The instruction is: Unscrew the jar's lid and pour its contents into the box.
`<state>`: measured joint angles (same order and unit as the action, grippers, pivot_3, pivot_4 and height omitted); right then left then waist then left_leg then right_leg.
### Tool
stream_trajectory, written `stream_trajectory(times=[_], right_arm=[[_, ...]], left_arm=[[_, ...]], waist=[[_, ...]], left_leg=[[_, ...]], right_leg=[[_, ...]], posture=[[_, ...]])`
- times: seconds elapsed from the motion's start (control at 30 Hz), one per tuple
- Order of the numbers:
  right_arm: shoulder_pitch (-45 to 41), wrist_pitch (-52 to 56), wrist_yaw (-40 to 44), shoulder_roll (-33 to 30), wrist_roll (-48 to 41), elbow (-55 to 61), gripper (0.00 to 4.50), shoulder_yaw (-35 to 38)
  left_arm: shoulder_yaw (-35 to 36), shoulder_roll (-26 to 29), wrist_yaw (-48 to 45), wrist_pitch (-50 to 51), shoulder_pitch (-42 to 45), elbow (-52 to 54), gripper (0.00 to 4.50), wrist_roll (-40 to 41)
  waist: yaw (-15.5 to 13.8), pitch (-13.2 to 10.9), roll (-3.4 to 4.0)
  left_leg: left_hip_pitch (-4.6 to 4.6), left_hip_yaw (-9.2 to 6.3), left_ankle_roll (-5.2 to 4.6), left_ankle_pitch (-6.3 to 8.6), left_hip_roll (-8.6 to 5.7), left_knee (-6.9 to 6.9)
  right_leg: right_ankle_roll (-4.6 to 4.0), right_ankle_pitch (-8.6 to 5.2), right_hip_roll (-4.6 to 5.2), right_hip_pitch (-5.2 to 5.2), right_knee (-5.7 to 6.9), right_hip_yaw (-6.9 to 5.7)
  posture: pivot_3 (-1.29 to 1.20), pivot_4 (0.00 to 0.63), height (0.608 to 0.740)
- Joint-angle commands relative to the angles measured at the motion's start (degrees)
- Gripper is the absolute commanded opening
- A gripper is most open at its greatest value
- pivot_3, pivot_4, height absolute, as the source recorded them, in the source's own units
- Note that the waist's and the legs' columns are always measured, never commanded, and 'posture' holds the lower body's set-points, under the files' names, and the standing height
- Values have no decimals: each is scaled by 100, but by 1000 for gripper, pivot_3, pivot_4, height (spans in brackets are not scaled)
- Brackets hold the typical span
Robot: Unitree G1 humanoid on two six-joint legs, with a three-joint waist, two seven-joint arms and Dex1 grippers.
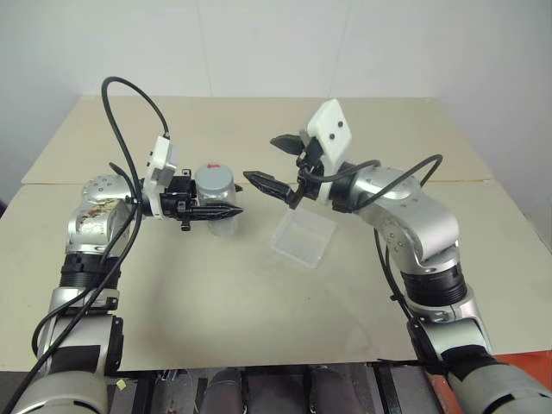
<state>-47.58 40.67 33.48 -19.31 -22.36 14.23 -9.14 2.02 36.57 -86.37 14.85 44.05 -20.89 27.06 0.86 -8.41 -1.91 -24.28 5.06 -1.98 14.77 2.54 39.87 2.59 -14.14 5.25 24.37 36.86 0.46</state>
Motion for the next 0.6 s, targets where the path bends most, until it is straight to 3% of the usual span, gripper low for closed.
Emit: stream_trajectory(times=[0.03,0.17,0.37,0.6], right_arm=[[-12,52,400,-61,-593,441,4468,406],[-176,92,294,169,-683,446,4468,308],[-600,-97,-290,640,180,-163,4468,-340],[-788,-242,-435,948,603,-543,4468,-541]], left_arm=[[28,-133,285,-215,209,-134,1943,-149],[-85,-373,415,-397,406,-440,1943,-324],[-130,-599,428,-530,616,-690,1943,-428],[-101,-581,358,-522,594,-665,1943,-386]], waist=[[-14,0,0],[-12,0,0],[35,0,0],[23,0,0]], left_leg=[[0,-1,-2,1,0,0],[0,-1,-3,2,-1,1],[3,5,2,-2,0,-1],[-3,6,15,-9,-1,-1]], right_leg=[[0,0,0,-1,-2,0],[0,0,0,-3,-3,-1],[0,0,-4,1,3,0],[0,0,0,3,0,-1]], posture=[[0,150,740],[0,150,740],[0,150,740],[0,150,740]])
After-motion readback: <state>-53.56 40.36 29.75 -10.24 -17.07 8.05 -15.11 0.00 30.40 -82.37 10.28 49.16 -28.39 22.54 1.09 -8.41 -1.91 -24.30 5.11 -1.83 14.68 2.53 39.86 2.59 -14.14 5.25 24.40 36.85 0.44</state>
